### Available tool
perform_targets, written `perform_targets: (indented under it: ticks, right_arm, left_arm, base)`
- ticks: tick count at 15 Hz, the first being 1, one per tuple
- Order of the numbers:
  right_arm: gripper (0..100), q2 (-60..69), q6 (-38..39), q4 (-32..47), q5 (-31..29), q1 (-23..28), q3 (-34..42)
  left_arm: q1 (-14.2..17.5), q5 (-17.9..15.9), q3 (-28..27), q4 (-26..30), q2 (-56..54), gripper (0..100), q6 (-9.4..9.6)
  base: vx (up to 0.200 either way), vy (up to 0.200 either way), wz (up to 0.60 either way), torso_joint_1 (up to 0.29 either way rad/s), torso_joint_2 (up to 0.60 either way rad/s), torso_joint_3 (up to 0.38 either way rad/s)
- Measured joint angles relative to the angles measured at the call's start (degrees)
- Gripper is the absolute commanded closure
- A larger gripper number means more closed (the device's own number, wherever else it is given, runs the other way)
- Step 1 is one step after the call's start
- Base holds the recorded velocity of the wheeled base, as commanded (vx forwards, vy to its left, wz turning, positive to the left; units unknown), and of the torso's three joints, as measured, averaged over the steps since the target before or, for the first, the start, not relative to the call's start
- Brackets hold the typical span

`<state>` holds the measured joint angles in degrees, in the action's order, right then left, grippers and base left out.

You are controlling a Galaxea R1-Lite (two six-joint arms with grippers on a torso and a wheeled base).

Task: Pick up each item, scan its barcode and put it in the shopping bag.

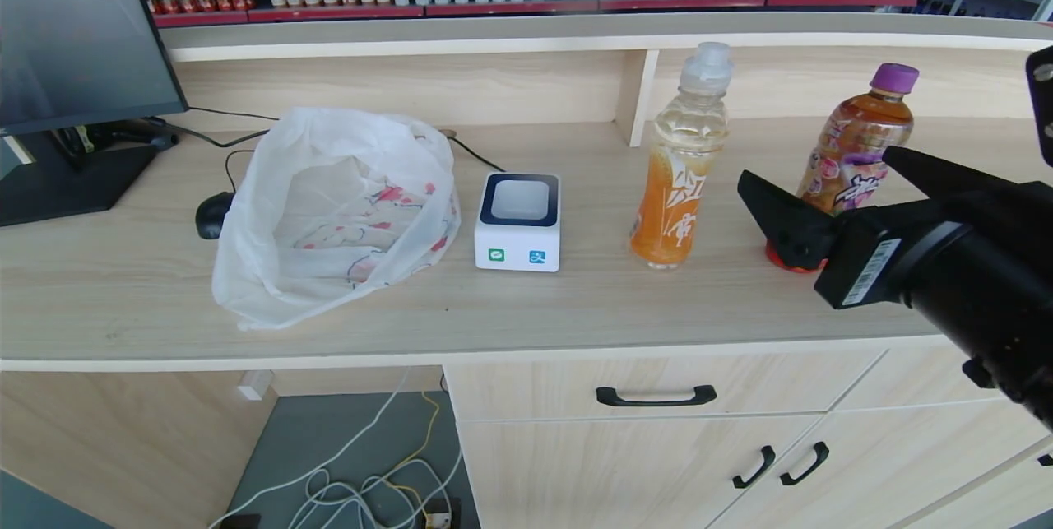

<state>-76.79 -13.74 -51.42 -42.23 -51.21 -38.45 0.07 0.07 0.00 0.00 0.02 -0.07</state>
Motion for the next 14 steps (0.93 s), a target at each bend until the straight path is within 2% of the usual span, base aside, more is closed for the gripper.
perform_targets:
  ticks: [4, 7, 10, 14]
  right_arm:
    - [0, -5.0, 5.7, -0.3, 0.0, 1.4, -1.2]
    - [0, -9.3, 8.1, -1.6, 0.3, 1.7, -5.4]
    - [0, -13.3, 8.3, -2.6, 4.1, 4.1, -8.2]
    - [0, -18.0, 7.0, -11.7, 7.1, 5.5, -8.1]
  left_arm:
    - [0.0, 0.0, 0.0, 0.0, 0.0, 0, 0.00]
    - [0.0, 0.0, 0.0, 0.0, 0.0, 0, 0.00]
    - [0.0, 0.0, 0.0, 0.0, 0.0, 0, 0.00]
    - [0.0, 0.0, 0.0, 0.0, 0.0, 0, -0.02]
  base:
    - [0.000, 0.000, 0.00, 0.000, 0.00, 0.000]
    - [0.000, 0.000, 0.00, 0.000, 0.00, 0.000]
    - [0.000, 0.000, 0.00, 0.000, 0.00, 0.000]
    - [0.000, 0.000, 0.00, 0.000, 0.00, 0.000]
